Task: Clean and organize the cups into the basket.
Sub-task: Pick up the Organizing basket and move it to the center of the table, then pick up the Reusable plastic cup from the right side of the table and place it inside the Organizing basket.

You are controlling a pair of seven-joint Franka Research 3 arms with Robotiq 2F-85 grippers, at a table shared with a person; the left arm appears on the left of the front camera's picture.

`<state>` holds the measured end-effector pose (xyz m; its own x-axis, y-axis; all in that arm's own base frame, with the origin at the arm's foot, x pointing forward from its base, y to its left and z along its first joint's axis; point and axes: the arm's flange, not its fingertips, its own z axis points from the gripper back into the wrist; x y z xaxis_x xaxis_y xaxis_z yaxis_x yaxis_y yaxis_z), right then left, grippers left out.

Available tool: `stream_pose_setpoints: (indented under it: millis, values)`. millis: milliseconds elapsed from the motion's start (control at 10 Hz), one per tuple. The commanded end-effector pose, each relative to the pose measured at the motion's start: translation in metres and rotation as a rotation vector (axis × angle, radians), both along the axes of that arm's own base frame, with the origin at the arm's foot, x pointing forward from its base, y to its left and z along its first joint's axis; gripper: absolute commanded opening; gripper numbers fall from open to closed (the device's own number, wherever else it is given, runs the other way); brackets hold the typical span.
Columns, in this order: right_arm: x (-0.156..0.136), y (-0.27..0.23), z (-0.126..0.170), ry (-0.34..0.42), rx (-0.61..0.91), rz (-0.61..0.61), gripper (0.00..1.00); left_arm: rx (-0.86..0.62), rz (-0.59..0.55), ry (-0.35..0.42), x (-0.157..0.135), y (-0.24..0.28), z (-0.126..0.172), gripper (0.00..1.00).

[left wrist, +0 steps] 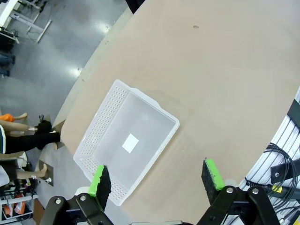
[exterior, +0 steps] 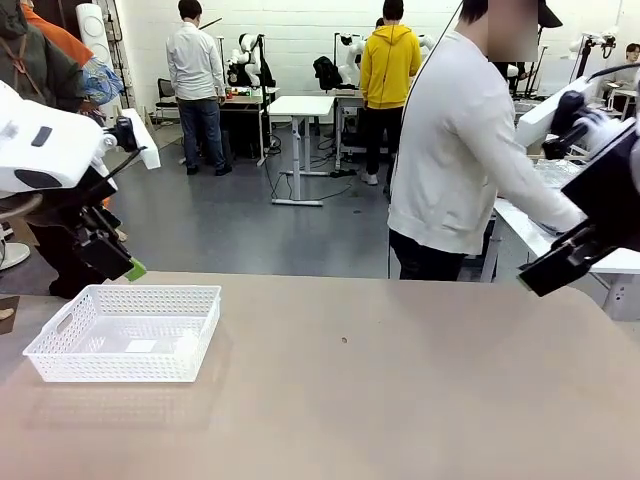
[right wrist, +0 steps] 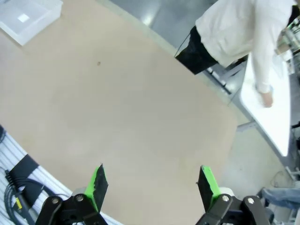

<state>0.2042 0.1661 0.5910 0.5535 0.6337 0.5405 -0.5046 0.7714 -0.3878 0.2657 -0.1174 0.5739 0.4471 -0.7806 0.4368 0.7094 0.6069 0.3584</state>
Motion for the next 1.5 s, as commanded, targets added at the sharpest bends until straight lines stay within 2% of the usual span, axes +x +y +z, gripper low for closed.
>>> stream_pose_setpoints:
  millis: [0, 100, 200, 300, 400, 500, 600, 800, 900, 1000, 1200, 1400]
  values:
    - [0.041, 0.003, -0.021, 0.045, 0.0, 0.014, 1.0, 0.0, 0.001, 0.017, 0.013, -0.004, -0.011, 1.0]
    - [0.041, 0.003, -0.021, 0.045, 0.0, 0.014, 1.0, 0.0, 0.001, 0.017, 0.013, -0.004, -0.011, 1.0]
    - [0.017, 0.002, -0.01, 0.031, 0.004, 0.001, 1.0, 0.004, 0.001, 0.016, 0.006, -0.002, -0.006, 1.0]
    - [0.041, -0.033, 0.004, 0.198, 0.337, 0.071, 1.0, -0.485, -0.099, 0.22, 0.032, 0.032, 0.002, 1.0]
    - [0.065, -0.077, 0.003, 0.367, 0.704, 0.077, 1.0, -0.888, -0.121, 0.43, 0.057, 0.074, 0.002, 1.0]
    - [0.085, -0.123, -0.008, 0.508, 1.054, 0.143, 1.0, -1.153, -0.074, 0.561, 0.08, 0.115, -0.009, 1.0]
    - [0.1, -0.16, -0.027, 0.652, 1.242, 0.19, 1.0, -1.275, -0.025, 0.656, 0.094, 0.145, -0.029, 1.0]
    - [0.127, -0.225, -0.068, 0.845, 1.583, 0.226, 1.0, -1.413, 0.135, 0.799, 0.111, 0.185, -0.07, 1.0]
    - [0.133, -0.253, -0.083, 0.899, 1.664, 0.22, 1.0, -1.481, 0.252, 0.844, 0.117, 0.211, -0.092, 1.0]
    - [0.134, -0.276, -0.096, 0.915, 1.703, 0.212, 1.0, -1.517, 0.327, 0.834, 0.117, 0.231, -0.102, 1.0]
    - [0.121, -0.312, -0.105, 0.886, 1.719, 0.176, 1.0, -1.536, 0.43, 0.782, 0.105, 0.269, -0.106, 1.0]
    - [0.091, -0.342, -0.103, 0.84, 1.66, 0.005, 1.0, -1.518, 0.488, 0.725, 0.084, 0.303, -0.092, 1.0]
